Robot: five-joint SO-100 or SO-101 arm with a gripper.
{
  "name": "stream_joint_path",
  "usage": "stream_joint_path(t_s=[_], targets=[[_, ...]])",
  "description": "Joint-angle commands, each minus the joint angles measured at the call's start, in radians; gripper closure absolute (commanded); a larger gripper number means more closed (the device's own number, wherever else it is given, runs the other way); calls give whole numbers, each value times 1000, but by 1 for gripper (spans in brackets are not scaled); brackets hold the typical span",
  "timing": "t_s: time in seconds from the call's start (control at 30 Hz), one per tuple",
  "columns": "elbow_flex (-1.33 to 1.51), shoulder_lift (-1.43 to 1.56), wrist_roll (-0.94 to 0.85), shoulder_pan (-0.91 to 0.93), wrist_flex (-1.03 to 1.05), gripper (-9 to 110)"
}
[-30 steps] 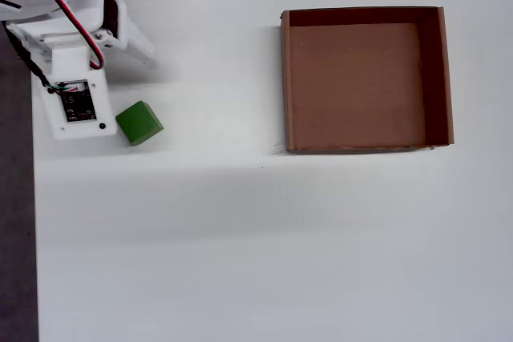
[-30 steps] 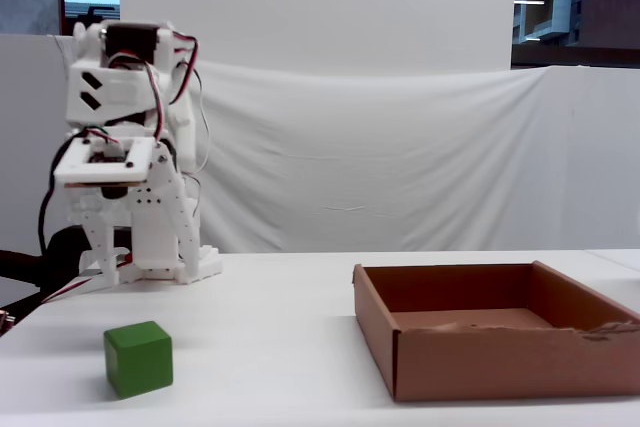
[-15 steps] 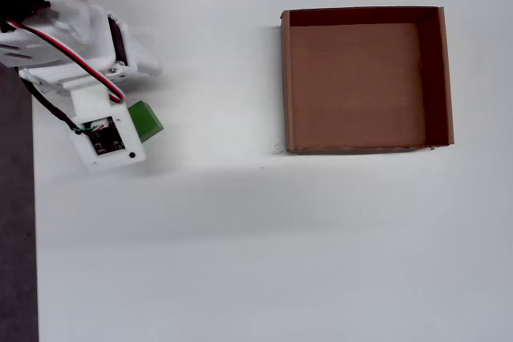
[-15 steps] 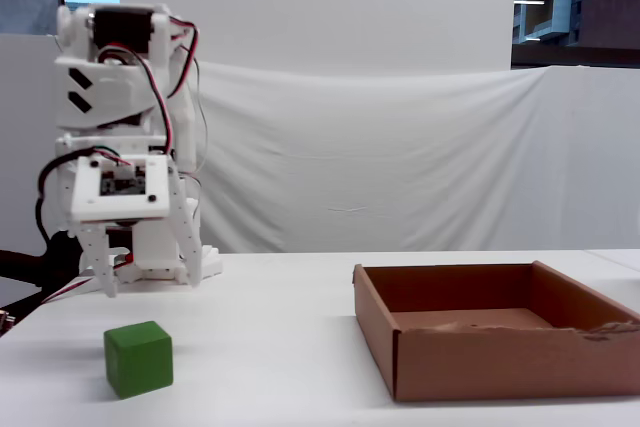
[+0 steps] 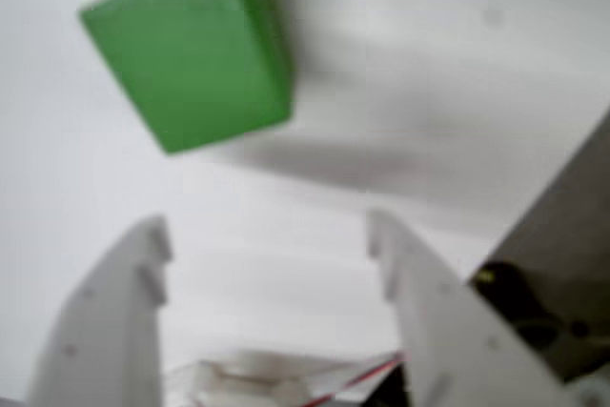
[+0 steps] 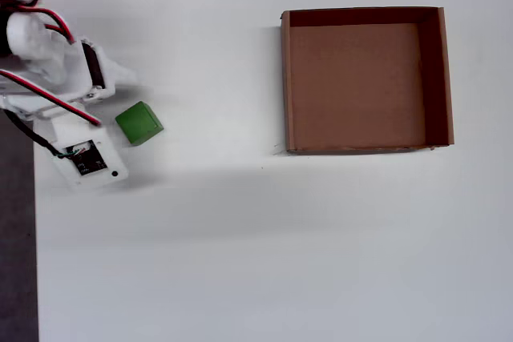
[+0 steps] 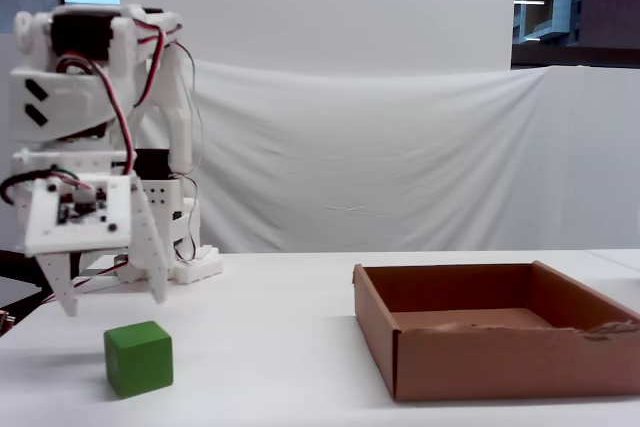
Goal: Grasp a green cube and put it in a box.
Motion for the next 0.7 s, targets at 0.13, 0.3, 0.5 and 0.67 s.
stream_joint_path(t_s=[0.13, 0.3, 0.5, 0.67], targets=[[-202, -72, -40, -6, 25, 73], [-276, -124, -61, -25, 35, 73], [-325, -187, -94, -46, 37, 73], [-350, -215, -110, -71, 48, 73]])
